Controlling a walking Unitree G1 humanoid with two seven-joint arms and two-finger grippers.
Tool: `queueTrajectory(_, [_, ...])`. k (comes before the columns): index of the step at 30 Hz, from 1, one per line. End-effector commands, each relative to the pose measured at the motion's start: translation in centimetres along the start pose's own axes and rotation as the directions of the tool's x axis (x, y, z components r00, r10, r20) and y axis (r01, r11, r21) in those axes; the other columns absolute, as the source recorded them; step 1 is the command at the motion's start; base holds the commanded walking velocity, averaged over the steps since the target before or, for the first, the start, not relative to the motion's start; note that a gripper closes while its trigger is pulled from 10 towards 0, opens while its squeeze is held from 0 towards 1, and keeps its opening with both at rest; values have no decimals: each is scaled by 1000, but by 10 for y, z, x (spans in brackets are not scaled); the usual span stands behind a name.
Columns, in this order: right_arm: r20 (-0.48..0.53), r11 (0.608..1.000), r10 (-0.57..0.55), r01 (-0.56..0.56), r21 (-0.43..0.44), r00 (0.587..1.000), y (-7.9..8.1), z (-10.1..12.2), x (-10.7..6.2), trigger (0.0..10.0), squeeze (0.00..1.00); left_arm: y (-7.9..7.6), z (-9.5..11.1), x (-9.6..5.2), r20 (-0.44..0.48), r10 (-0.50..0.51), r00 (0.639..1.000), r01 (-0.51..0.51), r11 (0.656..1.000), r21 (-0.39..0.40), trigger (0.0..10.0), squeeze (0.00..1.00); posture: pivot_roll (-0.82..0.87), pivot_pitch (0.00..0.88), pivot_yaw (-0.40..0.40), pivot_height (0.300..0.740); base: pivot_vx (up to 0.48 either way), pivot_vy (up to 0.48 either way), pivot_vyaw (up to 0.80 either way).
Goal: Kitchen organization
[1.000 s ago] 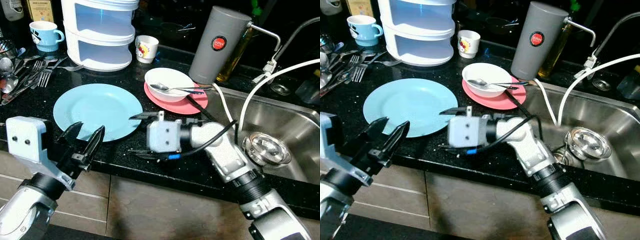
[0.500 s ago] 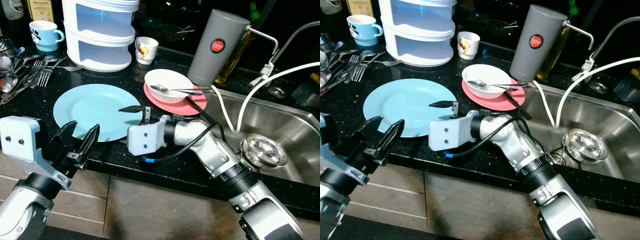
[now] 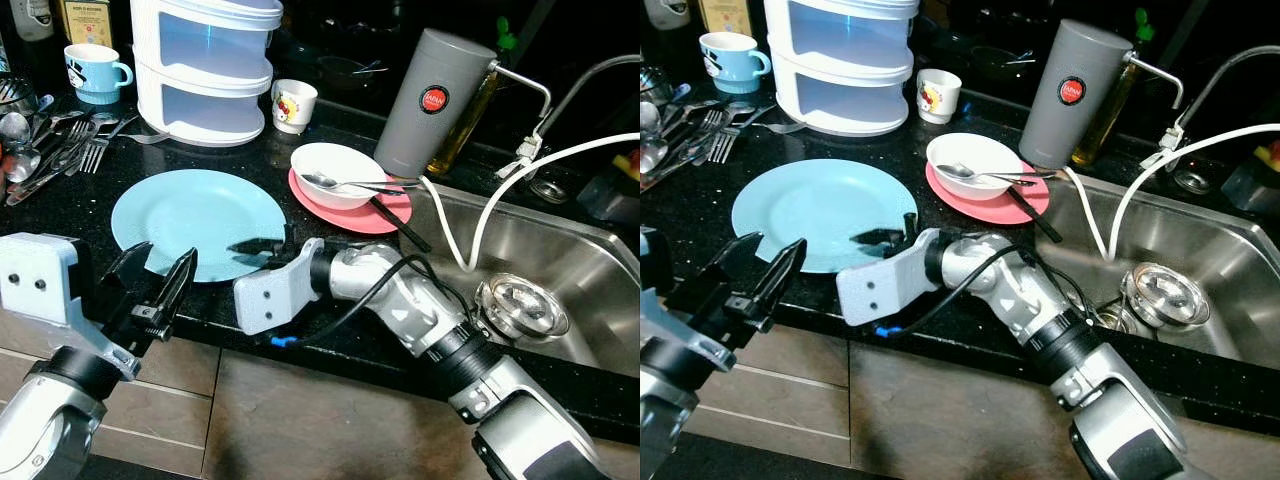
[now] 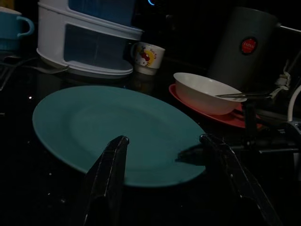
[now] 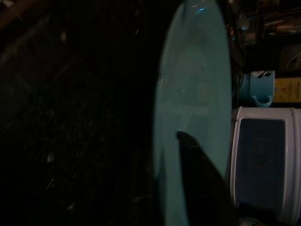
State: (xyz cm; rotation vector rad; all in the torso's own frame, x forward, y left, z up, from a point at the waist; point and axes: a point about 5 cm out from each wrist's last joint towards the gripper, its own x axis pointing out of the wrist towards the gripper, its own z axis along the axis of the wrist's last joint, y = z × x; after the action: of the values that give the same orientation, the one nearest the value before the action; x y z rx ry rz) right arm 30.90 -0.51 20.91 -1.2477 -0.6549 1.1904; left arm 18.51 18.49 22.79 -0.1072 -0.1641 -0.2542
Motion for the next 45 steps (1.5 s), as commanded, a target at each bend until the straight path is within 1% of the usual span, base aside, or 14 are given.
queueTrajectory(1, [-37, 1000, 24, -24, -2, 999, 5, -7, -1, 0, 0, -3, 1, -2, 5, -6, 1000, 6, 1000, -6, 10000, 0, 267, 0, -199, 740, 0, 0, 0])
queueTrajectory(13, [-56, 999, -24, 26, 24, 998, 6, -12, -2, 0, 0, -6, -4, -4, -22, -5, 1000, 5, 1000, -28, 10000, 0, 268, 0, -197, 740, 0, 0, 0])
queueTrajectory(17, [-59, 990, -119, 123, 72, 991, -3, -13, -3, 0, 0, -9, -8, -5, -37, -14, 999, 12, 999, -46, 10000, 0, 267, 0, -195, 740, 0, 0, 0])
queueTrajectory(20, [-9, 899, -334, 322, 297, 942, -30, -10, -8, 0, 0, -10, -9, -4, -41, -18, 999, 16, 998, -54, 10000, 0, 266, 0, -194, 740, 0, 0, 0])
queueTrajectory(23, [17, 837, -418, 377, 396, 908, -40, -8, -11, 0, 0, -11, -10, -4, -41, -22, 999, 20, 998, -57, 10000, 0, 266, 0, -194, 740, 0, 0, 0])
queueTrajectory(24, [19, 748, -512, 434, 502, 859, -53, -8, -17, 0, 0, -11, -10, -3, -41, -25, 999, 23, 998, -59, 10000, 0, 261, 0, -188, 740, 0, 0, 0])
queueTrajectory(25, [19, 748, -512, 434, 502, 859, -53, -8, -17, 0, 0, -11, -10, -3, -41, -25, 999, 23, 998, -59, 10000, 0, 261, 0, -188, 740, 0, 0, 0])
queueTrajectory(26, [16, 696, -557, 456, 555, 831, -59, -8, -21, 0, 0, -12, -11, -2, -41, -29, 999, 26, 998, -61, 10000, 0, 261, 0, -188, 740, 0, 0, 0])
queueTrajectory(27, [14, 631, -598, 460, 625, 801, -65, -9, -26, 0, 0, -12, -11, -1, -42, -33, 999, 31, 998, -62, 10000, 0, 258, 0, -182, 740, 0, 0, 0])
queueTrajectory(30, [20, 569, -628, 442, 694, 778, -69, -9, -30, 0, 0, -12, -11, 0, -41, -38, 998, 35, 997, -63, 10000, 0, 258, 0, -182, 740, 0, 0, 0])
queueTrajectory(32, [48, 426, -671, 331, 842, 740, -76, -11, -43, 0, 0, -13, -12, 2, -40, -47, 998, 45, 997, -65, 10000, 0, 253, 0, -172, 740, 0, 0, -400])
queueTrajectory(34, [80, 357, -697, 249, 900, 713, -78, -11, -54, 0, 0, -14, -11, 4, -37, -57, 998, 55, 996, -64, 10000, 0, 247, 0, -169, 740, 0, 0, -800])
queueTrajectory(37, [87, 339, -707, 228, 913, 702, -79, -12, -57, 0, 0, -14, -11, 5, -36, -62, 997, 59, 996, -64, 10000, 0, 247, 0, -169, 740, 0, 0, -800])
queueTrajectory(45, [-14, 184, -788, 258, 948, 615, -86, -37, -98, 0, 0, -16, -9, 17, -19, -108, 994, 106, 992, -65, 10000, 0, 221, 0, -144, 740, 0, 0, -800])
